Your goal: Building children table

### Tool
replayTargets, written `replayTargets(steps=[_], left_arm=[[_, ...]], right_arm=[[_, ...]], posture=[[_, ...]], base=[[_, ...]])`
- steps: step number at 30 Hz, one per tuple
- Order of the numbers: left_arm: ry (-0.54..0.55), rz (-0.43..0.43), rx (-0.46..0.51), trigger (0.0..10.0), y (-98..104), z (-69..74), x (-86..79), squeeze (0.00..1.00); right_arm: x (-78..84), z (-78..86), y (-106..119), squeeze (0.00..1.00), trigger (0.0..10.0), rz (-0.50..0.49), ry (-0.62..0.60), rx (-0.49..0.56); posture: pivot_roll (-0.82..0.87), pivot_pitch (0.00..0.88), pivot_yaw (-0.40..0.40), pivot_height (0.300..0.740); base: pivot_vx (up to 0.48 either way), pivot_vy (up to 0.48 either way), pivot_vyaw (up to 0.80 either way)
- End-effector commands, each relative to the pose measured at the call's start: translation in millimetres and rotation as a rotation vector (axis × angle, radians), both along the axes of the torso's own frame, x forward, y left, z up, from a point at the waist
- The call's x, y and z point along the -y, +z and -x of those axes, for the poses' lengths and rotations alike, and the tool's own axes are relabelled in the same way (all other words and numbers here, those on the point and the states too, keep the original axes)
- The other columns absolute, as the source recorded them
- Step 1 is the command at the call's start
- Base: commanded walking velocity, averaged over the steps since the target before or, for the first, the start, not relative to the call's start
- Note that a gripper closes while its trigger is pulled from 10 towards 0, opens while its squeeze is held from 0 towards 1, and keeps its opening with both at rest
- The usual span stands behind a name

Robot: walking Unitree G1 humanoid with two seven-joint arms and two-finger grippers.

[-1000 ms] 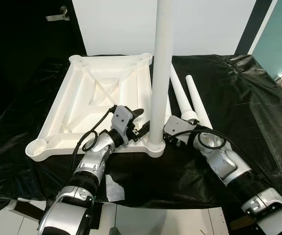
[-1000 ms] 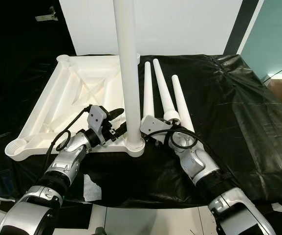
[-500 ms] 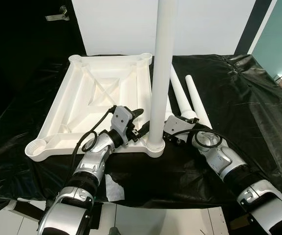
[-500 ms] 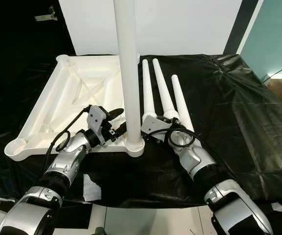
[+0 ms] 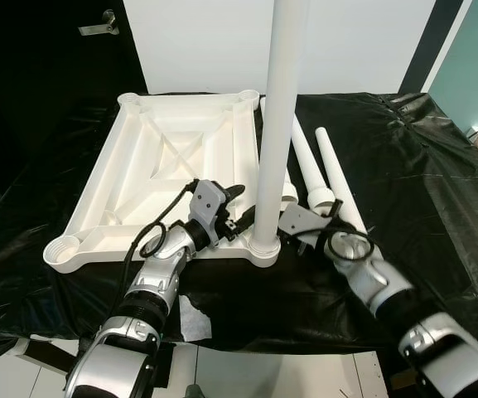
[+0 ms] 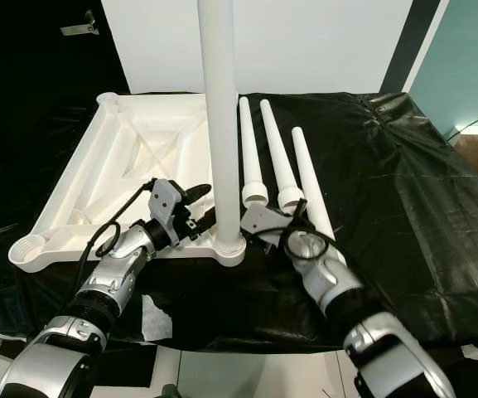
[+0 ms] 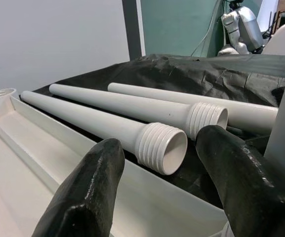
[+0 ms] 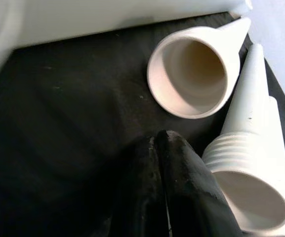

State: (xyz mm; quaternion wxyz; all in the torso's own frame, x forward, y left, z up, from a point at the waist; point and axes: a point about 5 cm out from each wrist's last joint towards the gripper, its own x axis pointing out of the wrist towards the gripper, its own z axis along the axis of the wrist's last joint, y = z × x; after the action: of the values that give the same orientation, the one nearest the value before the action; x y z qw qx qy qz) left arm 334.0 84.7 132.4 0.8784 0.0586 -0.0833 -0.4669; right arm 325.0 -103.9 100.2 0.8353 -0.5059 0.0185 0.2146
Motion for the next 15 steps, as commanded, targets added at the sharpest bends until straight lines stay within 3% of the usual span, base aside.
replayTargets(steps=[1,2,3,9,15], left_arm=[[-0.135,-0.039,-0.012,10.0,-4.3,6.4,10.6,0.00],[-0.137,-0.039,-0.013,10.0,-4.5,6.4,11.1,0.00],[-0.139,-0.038,-0.014,10.0,-4.4,6.3,11.9,0.00],[-0.146,-0.037,-0.014,10.0,-4.0,6.1,13.9,0.00],[-0.132,-0.017,0.007,10.0,0.0,5.0,11.5,0.00]], right_arm=[[-12.4,4.8,10.2,0.00,4.6,-0.019,0.029,0.049],[-13.9,6.6,12.4,0.00,8.9,-0.025,0.030,0.061],[-15.7,8.0,14.6,0.00,10.0,-0.034,0.035,0.068],[-20.1,11.7,23.9,0.00,10.0,-0.057,0.056,0.095],[-10.5,19.2,45.2,0.00,10.0,-0.139,-0.014,0.229]], posture=[[-0.07,0.000,0.019,0.740],[-0.07,0.000,0.019,0.740],[-0.08,0.000,0.021,0.740],[-0.09,0.000,0.025,0.740],[-0.08,0.000,0.024,0.740]], base=[[0.000,0.000,0.00],[0.000,0.000,0.00],[0.000,0.000,0.00],[0.000,0.000,0.00],[0.000,0.000,0.00]])
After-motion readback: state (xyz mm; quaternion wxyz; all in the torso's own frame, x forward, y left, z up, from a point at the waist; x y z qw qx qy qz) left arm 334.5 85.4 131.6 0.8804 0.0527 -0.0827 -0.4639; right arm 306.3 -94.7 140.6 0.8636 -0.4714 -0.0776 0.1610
